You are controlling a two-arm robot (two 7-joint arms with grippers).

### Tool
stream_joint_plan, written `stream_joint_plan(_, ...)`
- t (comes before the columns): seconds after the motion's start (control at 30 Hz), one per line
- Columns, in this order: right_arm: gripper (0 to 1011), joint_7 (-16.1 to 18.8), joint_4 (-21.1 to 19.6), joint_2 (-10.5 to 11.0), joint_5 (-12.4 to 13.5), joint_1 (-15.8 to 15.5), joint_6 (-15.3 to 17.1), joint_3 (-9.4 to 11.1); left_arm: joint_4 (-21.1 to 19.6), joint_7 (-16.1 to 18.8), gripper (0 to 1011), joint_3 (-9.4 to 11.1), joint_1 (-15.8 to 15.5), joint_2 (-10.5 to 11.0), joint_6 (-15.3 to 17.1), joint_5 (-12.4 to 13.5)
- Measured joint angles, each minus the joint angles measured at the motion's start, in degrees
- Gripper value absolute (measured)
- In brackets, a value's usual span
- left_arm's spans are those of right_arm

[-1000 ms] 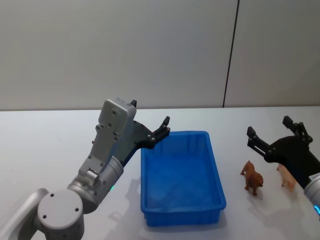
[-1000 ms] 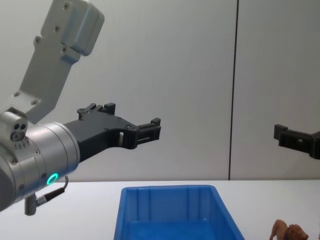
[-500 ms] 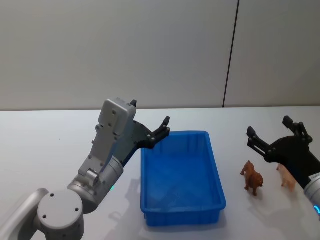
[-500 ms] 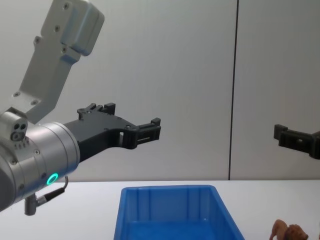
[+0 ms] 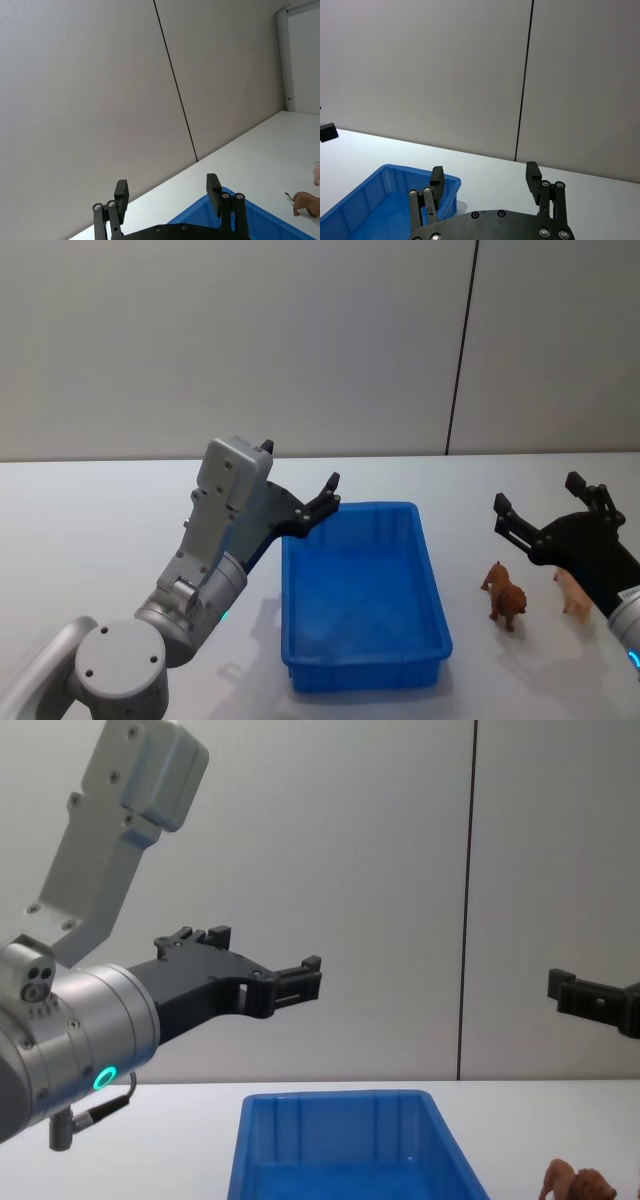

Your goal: Pick up the two dolls from the table and place them into the box.

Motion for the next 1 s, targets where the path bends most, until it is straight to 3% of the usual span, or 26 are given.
stream_joint_plan(0.37, 1001, -0.2, -0.3, 0.3, 0.0, -0.6, 0.0, 0.1, 0.0, 0.0, 999, 0.0, 0.0, 0.0, 0.0, 0.0)
stream_joint_plan(0.7, 1001, -2.8, -3.5, 2.9, 1.7, -4.9, 0.1, 1.4, 0.0, 0.0, 999, 0.0, 0.0, 0.0, 0.0, 0.0)
stream_joint_plan(1.0, 1001, -4.4, -5.8, 5.2, 3.6, -8.3, 2.2, 2.7, 0.0, 0.0, 999, 0.0, 0.0, 0.0, 0.0, 0.0)
